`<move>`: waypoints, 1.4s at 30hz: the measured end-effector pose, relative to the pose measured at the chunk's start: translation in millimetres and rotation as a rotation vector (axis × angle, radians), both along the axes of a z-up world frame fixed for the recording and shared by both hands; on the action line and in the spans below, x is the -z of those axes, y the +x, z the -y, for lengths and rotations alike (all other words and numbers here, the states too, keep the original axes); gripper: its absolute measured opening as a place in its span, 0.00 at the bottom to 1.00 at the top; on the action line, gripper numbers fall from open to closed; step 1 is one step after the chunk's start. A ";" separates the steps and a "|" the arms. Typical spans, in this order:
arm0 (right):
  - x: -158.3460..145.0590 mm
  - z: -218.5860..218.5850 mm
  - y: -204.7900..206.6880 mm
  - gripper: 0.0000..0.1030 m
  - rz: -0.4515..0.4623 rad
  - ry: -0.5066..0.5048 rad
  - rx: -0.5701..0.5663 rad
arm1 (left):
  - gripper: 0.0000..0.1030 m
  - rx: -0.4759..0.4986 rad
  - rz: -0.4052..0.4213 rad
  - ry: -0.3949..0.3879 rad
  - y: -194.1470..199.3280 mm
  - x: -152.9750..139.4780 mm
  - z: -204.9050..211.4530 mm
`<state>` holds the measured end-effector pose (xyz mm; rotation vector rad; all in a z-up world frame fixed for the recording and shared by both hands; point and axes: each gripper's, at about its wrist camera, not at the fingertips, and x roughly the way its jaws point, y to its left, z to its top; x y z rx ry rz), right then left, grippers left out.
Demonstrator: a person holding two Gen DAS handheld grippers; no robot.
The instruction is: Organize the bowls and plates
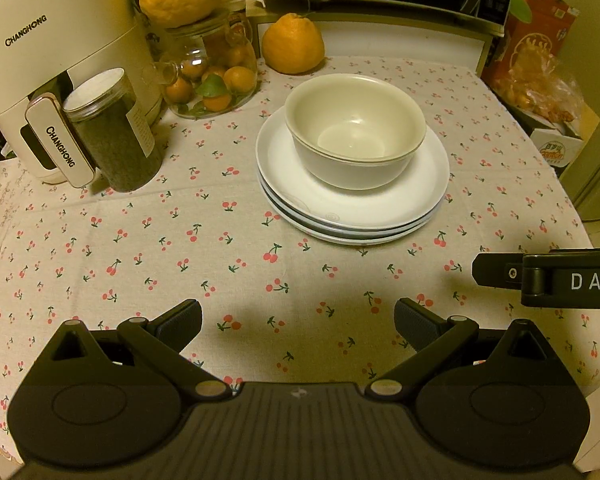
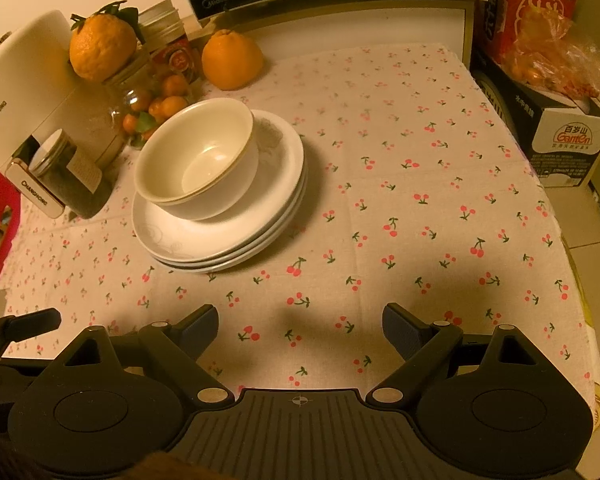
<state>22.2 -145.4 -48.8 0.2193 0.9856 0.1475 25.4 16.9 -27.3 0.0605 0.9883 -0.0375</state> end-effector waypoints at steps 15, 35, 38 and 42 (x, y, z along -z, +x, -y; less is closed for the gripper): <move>0.9 -0.4 0.0 0.88 -0.002 -0.001 -0.001 | 1.00 0.000 -0.001 -0.005 -0.8 0.8 1.8; 0.6 -0.5 0.3 0.88 -0.004 -0.001 -0.001 | 1.00 0.005 -0.002 -0.007 0.0 0.2 0.2; 0.8 -0.7 0.2 0.88 -0.004 -0.001 -0.001 | 1.00 0.008 -0.001 -0.006 0.5 0.6 -0.4; 0.5 -0.7 0.4 0.88 -0.004 -0.001 -0.001 | 1.00 0.008 -0.002 -0.006 0.5 0.6 -0.3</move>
